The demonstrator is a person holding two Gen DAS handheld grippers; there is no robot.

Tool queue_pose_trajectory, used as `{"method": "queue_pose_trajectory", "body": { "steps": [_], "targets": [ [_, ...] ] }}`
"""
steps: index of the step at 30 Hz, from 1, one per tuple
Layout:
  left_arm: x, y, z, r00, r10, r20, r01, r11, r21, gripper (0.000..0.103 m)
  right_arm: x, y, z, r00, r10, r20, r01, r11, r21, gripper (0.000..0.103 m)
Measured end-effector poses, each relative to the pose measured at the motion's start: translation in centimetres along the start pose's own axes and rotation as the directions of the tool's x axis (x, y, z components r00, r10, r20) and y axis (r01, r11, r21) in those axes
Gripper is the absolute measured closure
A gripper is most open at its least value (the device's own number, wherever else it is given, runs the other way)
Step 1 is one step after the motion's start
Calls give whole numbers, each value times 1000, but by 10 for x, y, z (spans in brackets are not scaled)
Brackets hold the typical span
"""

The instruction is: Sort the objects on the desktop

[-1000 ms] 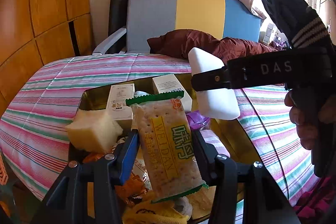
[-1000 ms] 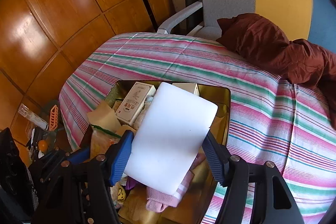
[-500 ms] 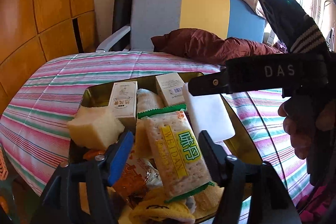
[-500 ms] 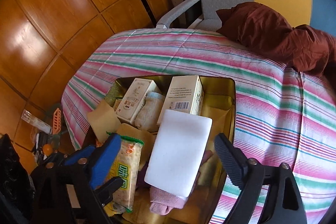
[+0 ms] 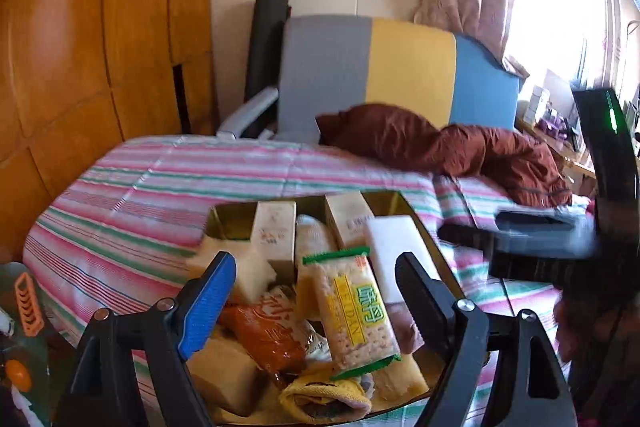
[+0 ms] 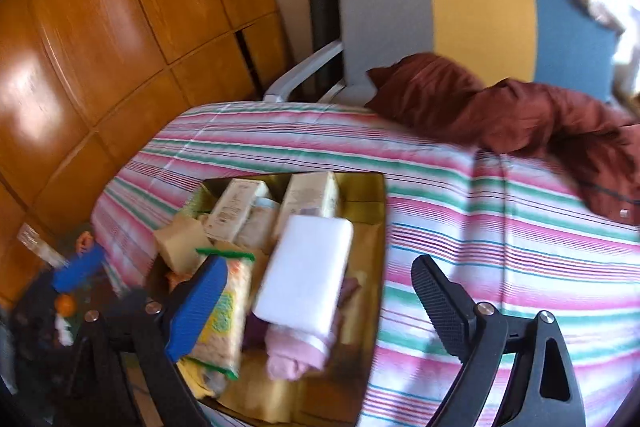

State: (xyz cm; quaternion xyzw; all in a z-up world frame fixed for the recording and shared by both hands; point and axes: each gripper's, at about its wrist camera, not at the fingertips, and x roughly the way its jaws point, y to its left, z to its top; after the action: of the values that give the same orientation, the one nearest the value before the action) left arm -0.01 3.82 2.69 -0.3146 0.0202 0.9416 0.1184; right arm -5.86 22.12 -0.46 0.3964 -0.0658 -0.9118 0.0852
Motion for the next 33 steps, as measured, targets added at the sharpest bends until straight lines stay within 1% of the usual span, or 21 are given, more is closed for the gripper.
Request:
{"method": "queue_pose_trajectory", "body": {
  "steps": [2,3,6,8,10,14,16,18,19,22,25,31,33],
  "targets": [
    [-7,-3,4,999,43,2,-43,999,2,20,-6,2,-14,1000,-27,7,27,1000,-3,8],
    [-9,-4,6,998,63,2,-63,998,3,20,-7,3,-20,1000,-28,5,28,1000,1,8],
    [-17,-7,8,997,79,10,-79,997,-2,20,-9,5,-38,1000,-30,-6,30,1000,6,8],
    [-22,-10,8,994,106,14,-106,994,9,20,-11,7,-46,999,-34,-8,34,999,-5,8],
    [-30,-12,8,993,105,48,-106,994,18,22,-14,9,-53,999,-36,-7,35,999,-16,8],
    [-46,-13,9,988,108,112,-113,993,34,23,-16,19,-61,1000,-25,-1,25,999,-42,8],
    [-50,-13,10,986,109,127,-115,992,45,23,-16,24,-64,1000,-14,0,14,998,-54,8],
    [-56,-11,8,980,129,150,-135,990,30,23,-16,29,-66,1000,-4,0,4,998,-67,8],
    [-56,-11,7,980,126,151,-132,991,26,23,-17,32,-67,1000,2,2,-2,997,-73,8],
    [-55,-7,5,983,130,132,-130,991,-6,23,-18,36,-69,1000,10,4,-10,996,-85,8],
    [-46,-4,2,989,121,84,-119,993,-22,23,-19,38,-70,1000,15,11,-14,996,-87,8],
    [-32,-4,-7,994,109,25,-108,994,-24,25,-20,36,-72,1000,-9,14,10,997,-80,8],
    [-30,-5,-9,995,100,19,-99,995,-23,26,-20,35,-72,1000,-21,16,22,997,-78,7]
  ]
}}
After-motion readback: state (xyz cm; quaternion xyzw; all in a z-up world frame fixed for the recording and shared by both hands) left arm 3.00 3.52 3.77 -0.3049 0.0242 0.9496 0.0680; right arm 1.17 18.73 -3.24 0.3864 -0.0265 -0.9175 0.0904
